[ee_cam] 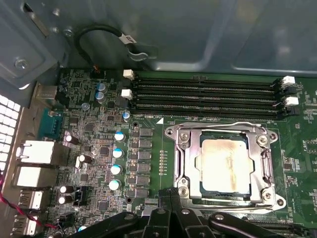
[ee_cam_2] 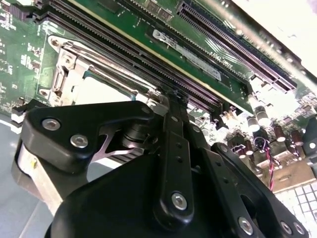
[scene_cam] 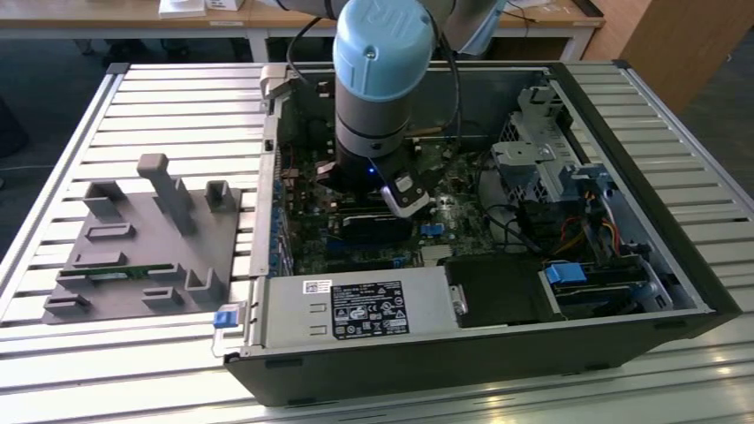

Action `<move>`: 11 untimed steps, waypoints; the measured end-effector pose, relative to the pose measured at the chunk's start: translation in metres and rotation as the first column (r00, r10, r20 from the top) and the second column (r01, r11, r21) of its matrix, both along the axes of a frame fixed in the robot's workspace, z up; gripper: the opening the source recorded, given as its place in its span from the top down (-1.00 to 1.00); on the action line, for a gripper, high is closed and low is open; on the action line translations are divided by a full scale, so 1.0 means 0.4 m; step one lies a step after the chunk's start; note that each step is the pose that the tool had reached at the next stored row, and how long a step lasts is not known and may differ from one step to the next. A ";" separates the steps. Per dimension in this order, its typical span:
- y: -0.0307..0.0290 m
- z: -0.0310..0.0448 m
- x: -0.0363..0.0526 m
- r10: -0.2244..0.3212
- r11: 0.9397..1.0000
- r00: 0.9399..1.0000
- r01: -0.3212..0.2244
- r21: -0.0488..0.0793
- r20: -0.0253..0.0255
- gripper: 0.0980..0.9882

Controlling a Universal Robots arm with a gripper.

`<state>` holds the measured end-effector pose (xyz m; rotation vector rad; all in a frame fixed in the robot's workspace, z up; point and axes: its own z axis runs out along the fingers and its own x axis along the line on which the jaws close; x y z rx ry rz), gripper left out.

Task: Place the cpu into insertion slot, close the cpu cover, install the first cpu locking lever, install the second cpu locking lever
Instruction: 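Install the second cpu locking lever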

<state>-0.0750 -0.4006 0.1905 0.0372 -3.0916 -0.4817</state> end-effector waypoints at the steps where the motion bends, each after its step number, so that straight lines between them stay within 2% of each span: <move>1: 0.000 0.005 0.000 0.000 1.000 1.000 0.000 0.000 0.000 0.98; 7: 0.000 0.041 0.000 0.000 1.000 1.000 0.000 0.000 0.000 0.98; 11: 0.000 0.056 0.001 0.000 1.000 1.000 0.000 -0.001 0.000 0.98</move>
